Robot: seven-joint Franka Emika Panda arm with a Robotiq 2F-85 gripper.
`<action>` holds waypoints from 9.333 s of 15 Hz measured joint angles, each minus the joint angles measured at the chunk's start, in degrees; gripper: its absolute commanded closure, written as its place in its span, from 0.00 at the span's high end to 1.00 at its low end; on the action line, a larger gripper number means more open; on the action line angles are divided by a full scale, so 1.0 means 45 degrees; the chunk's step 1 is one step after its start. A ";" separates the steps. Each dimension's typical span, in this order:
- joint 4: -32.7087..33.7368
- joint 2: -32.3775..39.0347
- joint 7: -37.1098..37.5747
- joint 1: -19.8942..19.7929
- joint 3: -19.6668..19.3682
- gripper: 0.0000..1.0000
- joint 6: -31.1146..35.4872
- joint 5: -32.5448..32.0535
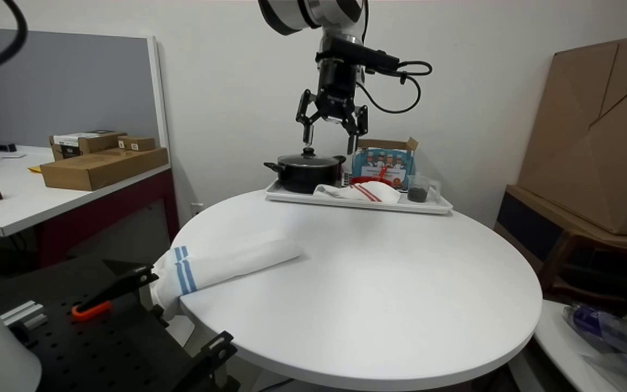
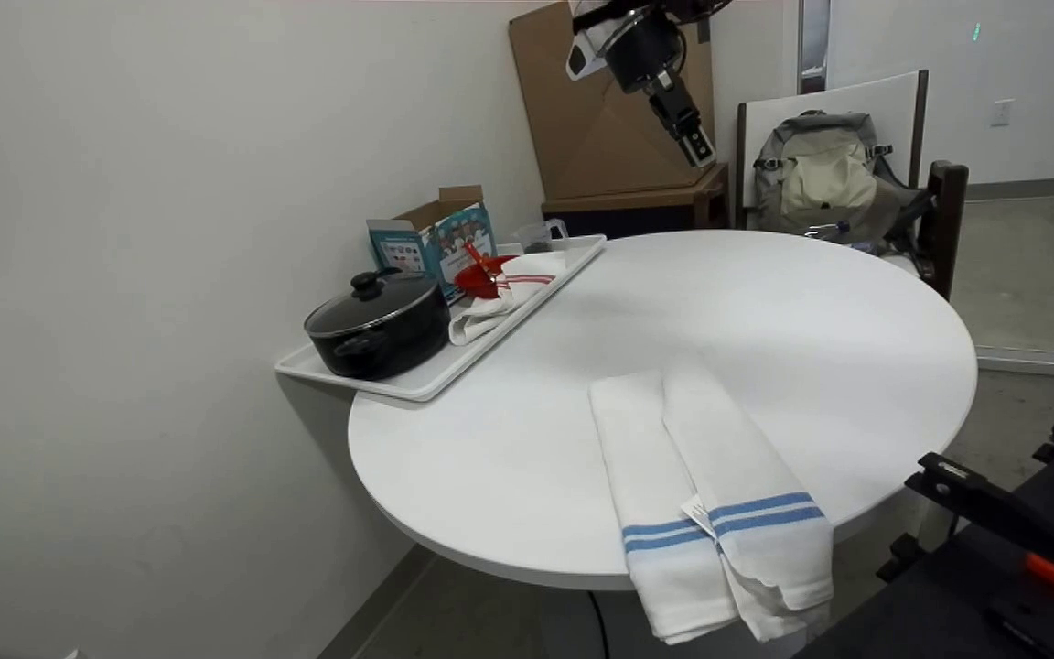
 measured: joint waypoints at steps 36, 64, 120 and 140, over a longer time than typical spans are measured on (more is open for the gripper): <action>0.3663 0.7381 -0.2424 0.0785 0.1178 0.56 0.1637 0.0557; 0.5557 0.6295 -0.1974 -0.0955 -0.1070 0.07 0.1227 0.0278; -0.1445 0.2669 -0.5023 0.1620 0.0768 0.70 -0.0400 -0.6668; -0.1450 -0.1372 -0.3898 0.0126 0.0644 1.00 -0.0862 -0.0754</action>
